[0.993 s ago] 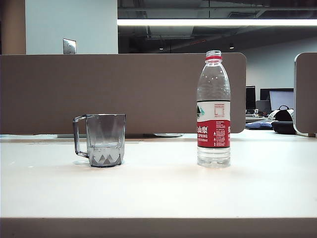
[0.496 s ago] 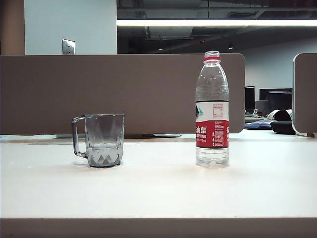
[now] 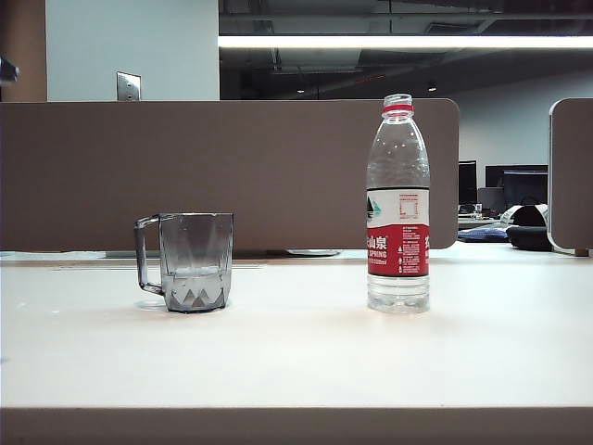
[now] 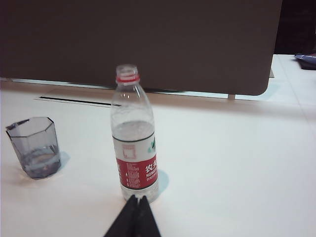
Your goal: Pick up the mineral water bottle on the table and pour water into the mug until it's half full.
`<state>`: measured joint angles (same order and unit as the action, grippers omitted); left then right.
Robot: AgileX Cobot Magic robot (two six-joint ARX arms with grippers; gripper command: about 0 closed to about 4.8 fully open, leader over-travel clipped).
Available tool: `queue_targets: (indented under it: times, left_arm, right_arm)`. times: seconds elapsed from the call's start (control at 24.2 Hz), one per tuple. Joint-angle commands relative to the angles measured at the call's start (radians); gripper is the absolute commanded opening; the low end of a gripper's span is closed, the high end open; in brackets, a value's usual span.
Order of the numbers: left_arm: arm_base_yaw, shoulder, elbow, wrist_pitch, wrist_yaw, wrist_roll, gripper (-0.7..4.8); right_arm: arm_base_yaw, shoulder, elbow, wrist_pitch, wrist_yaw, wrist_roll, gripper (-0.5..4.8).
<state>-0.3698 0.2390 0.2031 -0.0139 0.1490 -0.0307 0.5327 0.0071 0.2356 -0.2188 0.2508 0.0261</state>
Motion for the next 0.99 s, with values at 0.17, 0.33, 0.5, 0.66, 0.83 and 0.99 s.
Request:
queue_targets:
  times: [0.17,0.33,0.5,0.66,0.83,0.99]
  left_arm:
    - [0.002,-0.001,-0.168,0.173,0.03,0.004,-0.05]
    - [0.003,-0.008,-0.197,0.187,0.032,0.001,-0.05]
    - [0.012,-0.046,-0.197,0.197,0.031,0.004,-0.05]
    - [0.039,-0.146,-0.197,0.16,0.027,0.004,-0.05]
    - [0.099,-0.216,-0.197,0.051,0.027,0.026,-0.05]
    - [0.219,-0.221,-0.197,0.045,0.017,0.034,-0.05]
  right_arm:
    - [0.0,0.001,-0.223,0.254,-0.023,0.0,-0.01]
    - [-0.001,0.001,-0.234,0.204,-0.029,-0.026,-0.01]
    - [-0.002,0.0,-0.234,0.21,-0.015,-0.039,-0.01]
    - [-0.004,0.0,-0.234,0.218,-0.013,-0.058,-0.01]
    - [-0.057,0.001,-0.234,0.214,-0.014,-0.105,-0.01]
    - [-0.209,0.002,-0.234,0.203,-0.083,-0.113,-0.01]
